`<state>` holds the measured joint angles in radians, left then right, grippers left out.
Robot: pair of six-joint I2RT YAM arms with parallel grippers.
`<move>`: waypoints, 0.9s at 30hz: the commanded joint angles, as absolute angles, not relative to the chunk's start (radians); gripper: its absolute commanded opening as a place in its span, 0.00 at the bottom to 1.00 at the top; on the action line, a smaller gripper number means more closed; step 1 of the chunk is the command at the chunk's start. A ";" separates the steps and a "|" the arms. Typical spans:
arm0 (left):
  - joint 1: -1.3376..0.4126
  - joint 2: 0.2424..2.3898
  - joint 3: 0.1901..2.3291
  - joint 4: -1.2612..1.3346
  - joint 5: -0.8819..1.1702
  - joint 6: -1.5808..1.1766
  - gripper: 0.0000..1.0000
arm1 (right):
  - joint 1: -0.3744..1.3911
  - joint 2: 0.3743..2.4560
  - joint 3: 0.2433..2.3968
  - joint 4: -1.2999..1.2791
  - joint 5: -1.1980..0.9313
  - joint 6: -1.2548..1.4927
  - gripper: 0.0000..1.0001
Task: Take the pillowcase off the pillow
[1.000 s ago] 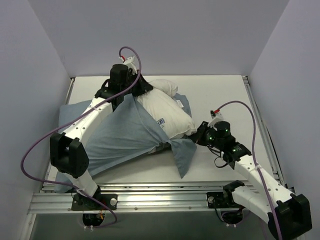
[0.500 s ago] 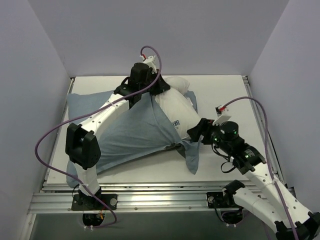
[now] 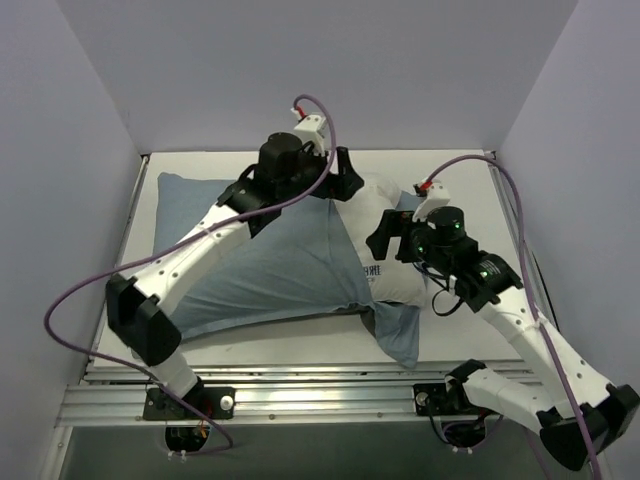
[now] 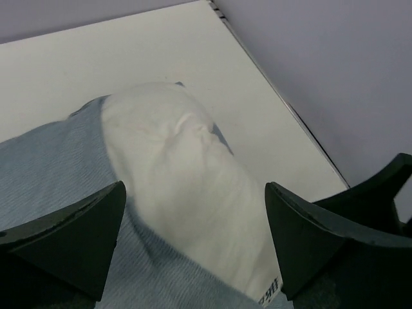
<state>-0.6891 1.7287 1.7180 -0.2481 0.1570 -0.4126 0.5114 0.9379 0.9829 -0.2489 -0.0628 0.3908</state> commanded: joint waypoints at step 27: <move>-0.391 1.437 1.092 -0.218 -0.178 -0.629 0.97 | 0.589 1.108 0.756 0.030 -0.364 0.394 0.00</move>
